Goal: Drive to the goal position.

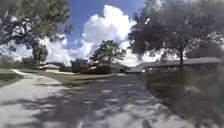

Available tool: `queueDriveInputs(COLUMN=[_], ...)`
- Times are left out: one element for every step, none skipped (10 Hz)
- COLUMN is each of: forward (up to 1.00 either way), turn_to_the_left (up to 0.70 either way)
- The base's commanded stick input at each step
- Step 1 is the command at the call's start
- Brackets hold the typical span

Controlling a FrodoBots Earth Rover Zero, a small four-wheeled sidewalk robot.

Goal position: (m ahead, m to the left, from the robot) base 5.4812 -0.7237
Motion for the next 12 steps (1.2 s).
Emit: queueDriveInputs(forward=[0.7, 0.7, 0.7, 0.7, 0.7, 0.7, 0.7, 0.7, 0.7, 0.7, 0.7, 0.7], turn_to_the_left=[0.0, 0.0, 0.0, 0.0, 0.0, 0.0, 0.0, 0.0, 0.0, 0.0, 0.0, 0.0])
